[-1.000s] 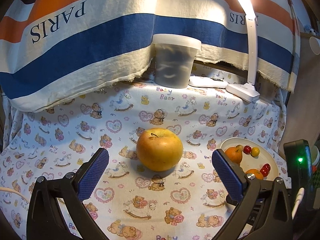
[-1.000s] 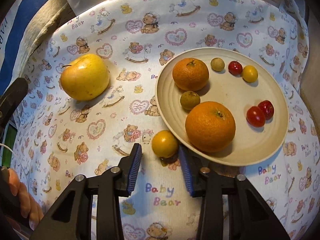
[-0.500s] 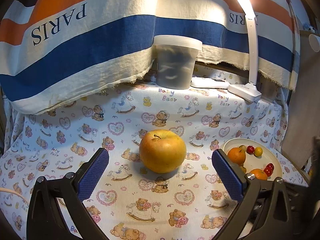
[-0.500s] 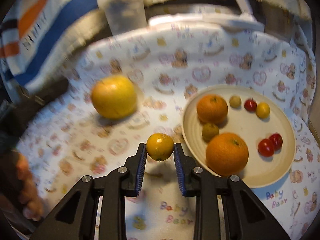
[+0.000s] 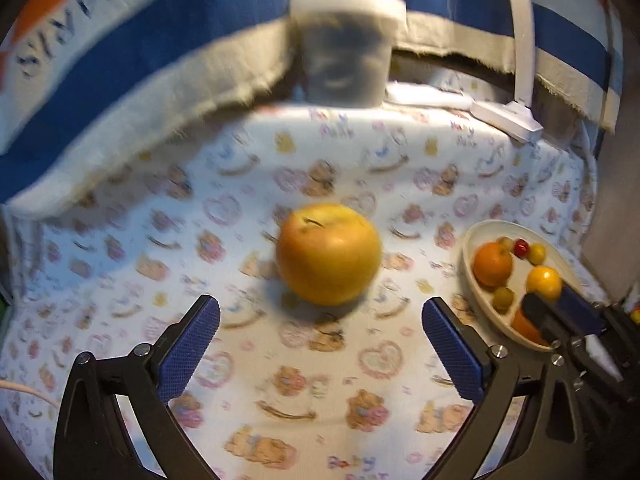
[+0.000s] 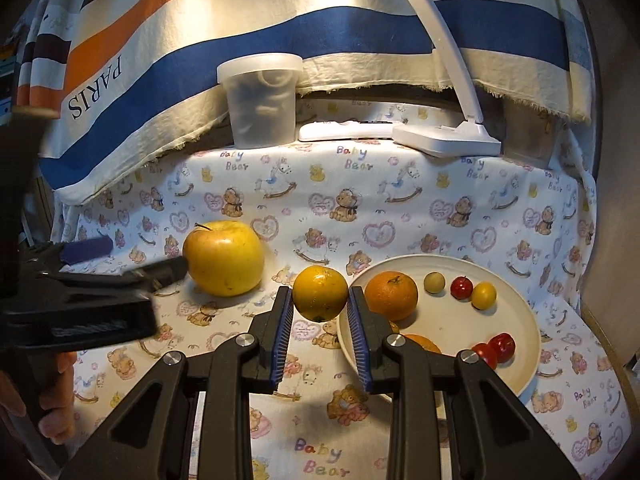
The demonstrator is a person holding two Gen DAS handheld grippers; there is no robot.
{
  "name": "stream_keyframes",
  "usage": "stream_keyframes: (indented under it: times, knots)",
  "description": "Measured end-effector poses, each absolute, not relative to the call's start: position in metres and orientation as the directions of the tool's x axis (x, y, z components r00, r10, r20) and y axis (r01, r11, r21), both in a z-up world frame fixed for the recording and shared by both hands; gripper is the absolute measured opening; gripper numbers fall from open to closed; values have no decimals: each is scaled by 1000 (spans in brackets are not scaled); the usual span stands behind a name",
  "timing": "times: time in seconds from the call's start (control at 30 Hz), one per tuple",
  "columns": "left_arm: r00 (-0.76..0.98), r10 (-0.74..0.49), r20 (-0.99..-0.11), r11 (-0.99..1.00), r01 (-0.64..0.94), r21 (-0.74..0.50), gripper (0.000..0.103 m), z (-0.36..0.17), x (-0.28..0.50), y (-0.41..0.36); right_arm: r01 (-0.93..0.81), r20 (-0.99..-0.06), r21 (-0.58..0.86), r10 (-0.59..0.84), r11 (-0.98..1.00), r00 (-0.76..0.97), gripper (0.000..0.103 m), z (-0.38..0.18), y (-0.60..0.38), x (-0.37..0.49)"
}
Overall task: Organize fruits
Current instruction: 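Grasp the large yellow apple with the left tool while the right tool holds the yellow fruit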
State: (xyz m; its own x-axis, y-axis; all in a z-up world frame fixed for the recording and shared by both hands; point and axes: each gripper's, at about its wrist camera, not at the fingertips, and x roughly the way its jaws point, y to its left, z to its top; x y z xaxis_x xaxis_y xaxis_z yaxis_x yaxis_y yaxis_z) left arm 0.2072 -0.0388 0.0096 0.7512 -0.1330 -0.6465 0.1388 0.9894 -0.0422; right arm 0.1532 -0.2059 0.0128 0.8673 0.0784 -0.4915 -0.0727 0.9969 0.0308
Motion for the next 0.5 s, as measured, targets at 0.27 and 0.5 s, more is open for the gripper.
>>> stream_keyframes:
  times: [0.27,0.5]
  knots:
    - [648,-155,-746,988,90,-128,101,4,268,-34,-25,-441,-29,10,999,897,29,16,-214,154]
    - [590,-175,-788,984,70,-166,101,-21,297,-45,20,-426,-42,-36,999,904,29,18,-223,156]
